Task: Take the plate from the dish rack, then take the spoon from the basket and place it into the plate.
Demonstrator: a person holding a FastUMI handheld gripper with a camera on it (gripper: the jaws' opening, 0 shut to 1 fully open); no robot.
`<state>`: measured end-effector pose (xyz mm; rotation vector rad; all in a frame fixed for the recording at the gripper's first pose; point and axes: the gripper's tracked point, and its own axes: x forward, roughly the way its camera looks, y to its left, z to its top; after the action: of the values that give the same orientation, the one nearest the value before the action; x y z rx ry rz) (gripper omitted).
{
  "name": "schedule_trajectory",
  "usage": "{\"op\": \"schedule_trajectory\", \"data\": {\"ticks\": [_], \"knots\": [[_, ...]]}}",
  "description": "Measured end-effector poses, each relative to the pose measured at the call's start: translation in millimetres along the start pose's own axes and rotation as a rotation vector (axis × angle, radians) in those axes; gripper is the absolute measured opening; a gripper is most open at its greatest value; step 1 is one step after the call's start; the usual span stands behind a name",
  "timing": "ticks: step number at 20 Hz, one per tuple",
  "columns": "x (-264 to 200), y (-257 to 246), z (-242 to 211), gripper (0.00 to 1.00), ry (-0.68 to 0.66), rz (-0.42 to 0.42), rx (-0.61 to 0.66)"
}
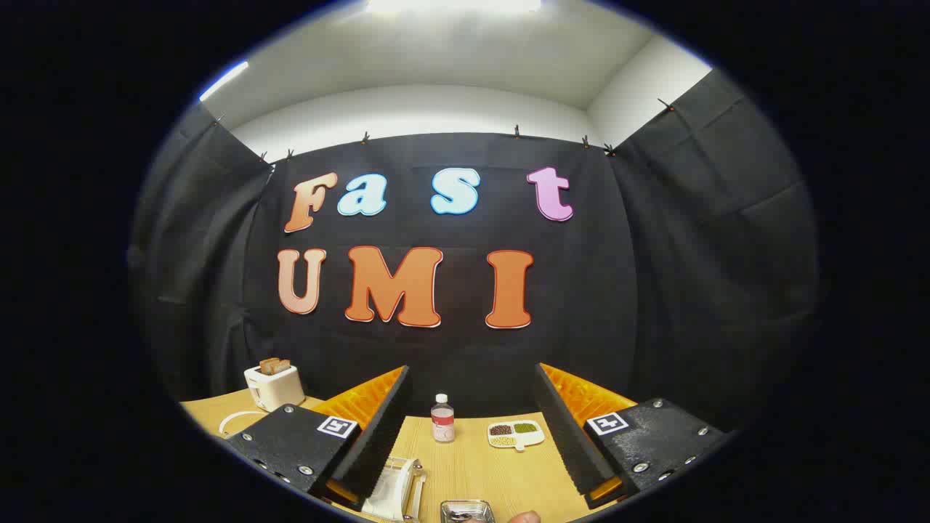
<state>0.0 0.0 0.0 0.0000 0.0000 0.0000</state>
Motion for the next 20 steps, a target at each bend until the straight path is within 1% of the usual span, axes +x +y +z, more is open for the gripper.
{"op": "schedule_trajectory", "data": {"ticks": [3, 9, 14, 20], "knots": [[0, 1, -6, 0.99, 0.013, 0.018, -0.022], [5, 0, -7, 0.99, 0.020, 0.020, -0.035], [12, 25, -12, 0.99, 0.049, 0.069, 0.014], [23, 57, -20, 0.99, 0.112, 0.127, 0.021]]}}
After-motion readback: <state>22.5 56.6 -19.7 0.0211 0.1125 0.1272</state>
